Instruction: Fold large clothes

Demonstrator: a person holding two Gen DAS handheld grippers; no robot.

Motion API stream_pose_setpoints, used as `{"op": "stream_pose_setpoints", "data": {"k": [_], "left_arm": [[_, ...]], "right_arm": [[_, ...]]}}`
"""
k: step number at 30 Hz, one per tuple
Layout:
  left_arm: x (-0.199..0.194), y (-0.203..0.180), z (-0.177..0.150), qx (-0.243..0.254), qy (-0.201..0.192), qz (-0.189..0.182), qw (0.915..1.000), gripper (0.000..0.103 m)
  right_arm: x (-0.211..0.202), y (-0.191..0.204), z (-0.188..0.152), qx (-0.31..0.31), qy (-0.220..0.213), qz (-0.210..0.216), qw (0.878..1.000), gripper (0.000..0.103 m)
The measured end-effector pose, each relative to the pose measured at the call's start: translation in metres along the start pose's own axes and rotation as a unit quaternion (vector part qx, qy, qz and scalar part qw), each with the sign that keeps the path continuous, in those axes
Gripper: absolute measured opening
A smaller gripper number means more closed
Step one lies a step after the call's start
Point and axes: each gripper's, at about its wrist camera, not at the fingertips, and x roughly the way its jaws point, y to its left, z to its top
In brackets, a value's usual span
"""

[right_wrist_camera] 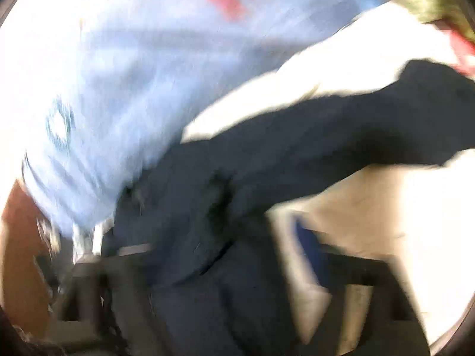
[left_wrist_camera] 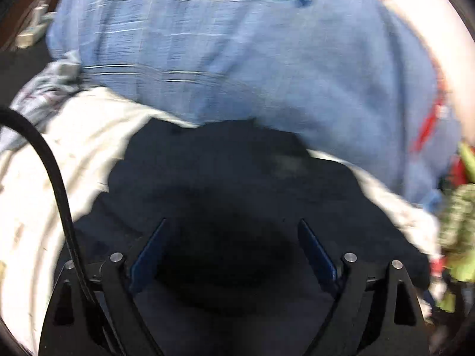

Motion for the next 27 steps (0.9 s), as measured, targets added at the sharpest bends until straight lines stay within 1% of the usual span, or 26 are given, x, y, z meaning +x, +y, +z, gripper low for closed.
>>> {"op": "stream_pose_setpoints", "data": {"k": [1,2,3,4,5,8,10,11,13,14,16,17,18,19,20,21,24,27], "left_arm": [[-0.005,-0.017,-0.004,0.009,0.01,-0.022,0.9997,0.095],[-0.009,-0.033,-0.008,0.017,0.018,-0.043,0.9988,0.097],[-0.011,-0.05,-0.014,0.025,0.027,-0.066,0.9971,0.102],[-0.014,-0.069,-0.024,0.035,0.041,-0.09,0.9945,0.102],[-0.015,-0.087,-0.034,0.045,0.057,-0.109,0.9915,0.102],[-0.016,-0.123,-0.064,0.06,0.103,-0.141,0.9828,0.102],[-0.019,-0.139,-0.086,0.07,0.123,-0.151,0.9784,0.102],[-0.022,-0.141,-0.101,0.075,0.13,-0.146,0.9779,0.102],[-0.025,-0.144,-0.118,0.088,0.135,-0.134,0.9778,0.102],[-0.025,-0.142,-0.123,0.093,0.137,-0.124,0.9784,0.102],[-0.024,-0.128,-0.125,0.087,0.142,-0.112,0.9797,0.102],[-0.025,-0.122,-0.126,0.078,0.142,-0.11,0.9806,0.102],[-0.027,-0.115,-0.124,0.068,0.142,-0.107,0.9817,0.102],[-0.029,-0.104,-0.119,0.059,0.139,-0.103,0.9831,0.102],[-0.031,-0.098,-0.118,0.053,0.135,-0.1,0.9843,0.102],[-0.033,-0.092,-0.114,0.047,0.131,-0.097,0.9855,0.102],[-0.034,-0.074,-0.102,0.025,0.122,-0.09,0.9882,0.102],[-0.041,-0.051,-0.088,-0.007,0.108,-0.087,0.9903,0.102]], "right_arm": [[-0.018,-0.023,0.011,0.013,-0.024,-0.017,0.999,0.091],[-0.03,-0.046,0.02,0.031,-0.035,-0.033,0.998,0.091],[-0.038,-0.063,0.024,0.05,-0.043,-0.04,0.997,0.091],[-0.048,-0.089,0.029,0.082,-0.051,-0.039,0.995,0.091],[-0.056,-0.122,0.033,0.131,-0.055,-0.023,0.99,0.091],[-0.061,-0.171,0.036,0.2,-0.054,0.014,0.978,0.089],[-0.058,-0.188,0.037,0.231,-0.055,0.029,0.971,0.079],[-0.056,-0.196,0.037,0.246,-0.054,0.032,0.967,0.079],[-0.051,-0.207,0.04,0.263,-0.058,0.045,0.962,0.076],[-0.041,-0.214,0.044,0.272,-0.051,0.047,0.96,0.075],[-0.025,-0.218,0.05,0.276,-0.038,0.04,0.96,0.071],[-0.015,-0.223,0.053,0.289,-0.035,0.04,0.956,0.068],[-0.016,-0.227,0.052,0.293,-0.04,0.039,0.954,0.054],[-0.015,-0.23,0.053,0.298,-0.052,0.037,0.953,0.028],[-0.019,-0.231,0.055,0.298,-0.068,0.04,0.951,0.015],[-0.023,-0.23,0.056,0.292,-0.081,0.047,0.952,0.006],[-0.041,-0.208,0.068,0.238,-0.116,0.074,0.962,0.004],[-0.059,-0.165,0.083,0.184,-0.14,0.112,0.966,0.004]]}}
